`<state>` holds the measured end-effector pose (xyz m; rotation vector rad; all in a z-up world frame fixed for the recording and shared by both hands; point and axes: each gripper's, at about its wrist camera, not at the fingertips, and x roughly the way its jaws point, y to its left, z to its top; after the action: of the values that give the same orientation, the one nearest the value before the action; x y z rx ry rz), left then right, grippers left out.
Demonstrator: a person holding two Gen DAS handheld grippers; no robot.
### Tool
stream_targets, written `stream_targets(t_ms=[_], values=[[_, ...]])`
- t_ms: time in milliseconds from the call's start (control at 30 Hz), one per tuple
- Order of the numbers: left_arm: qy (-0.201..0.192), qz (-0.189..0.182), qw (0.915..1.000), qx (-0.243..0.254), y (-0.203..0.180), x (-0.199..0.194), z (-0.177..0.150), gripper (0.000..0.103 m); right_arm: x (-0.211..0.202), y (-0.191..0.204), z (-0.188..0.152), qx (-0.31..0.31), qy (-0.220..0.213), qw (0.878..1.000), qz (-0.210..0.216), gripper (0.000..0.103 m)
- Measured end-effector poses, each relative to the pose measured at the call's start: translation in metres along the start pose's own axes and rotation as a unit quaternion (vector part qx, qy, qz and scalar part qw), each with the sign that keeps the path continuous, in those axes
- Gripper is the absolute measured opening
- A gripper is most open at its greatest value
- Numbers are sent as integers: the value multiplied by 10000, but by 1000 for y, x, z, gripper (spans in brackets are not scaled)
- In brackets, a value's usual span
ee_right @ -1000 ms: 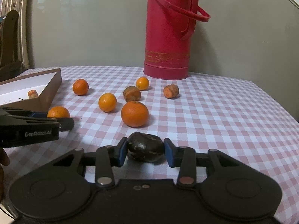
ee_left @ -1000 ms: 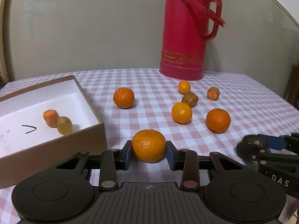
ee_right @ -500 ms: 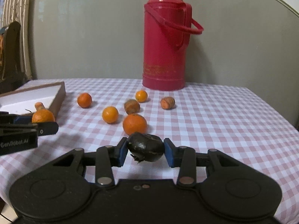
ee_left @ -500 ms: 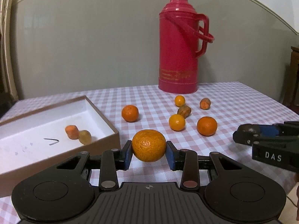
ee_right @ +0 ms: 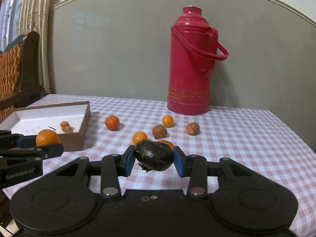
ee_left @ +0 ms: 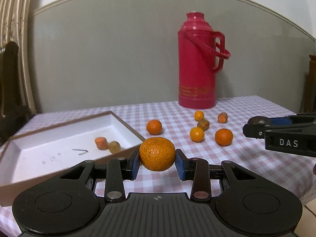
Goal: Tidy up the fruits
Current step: 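Carry the orange and chestnut over the white tray with both tools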
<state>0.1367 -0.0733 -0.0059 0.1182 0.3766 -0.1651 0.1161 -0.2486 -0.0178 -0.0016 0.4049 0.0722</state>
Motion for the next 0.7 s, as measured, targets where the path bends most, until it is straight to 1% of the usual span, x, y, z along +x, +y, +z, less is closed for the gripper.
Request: stream_targets(t_ms=[233,467,700], values=[[-179,323,9993,-90,24,-15,1,38,-2,25,12,-74,-188,9992,357,32],[-199,601,9977,-234,52,-31,-5,38,0,60,19,-290,-276,9968,698,32],[-228,849,9953,-394,78,-38,-8,38,3,91,26,-398,-310,9937,999,32]])
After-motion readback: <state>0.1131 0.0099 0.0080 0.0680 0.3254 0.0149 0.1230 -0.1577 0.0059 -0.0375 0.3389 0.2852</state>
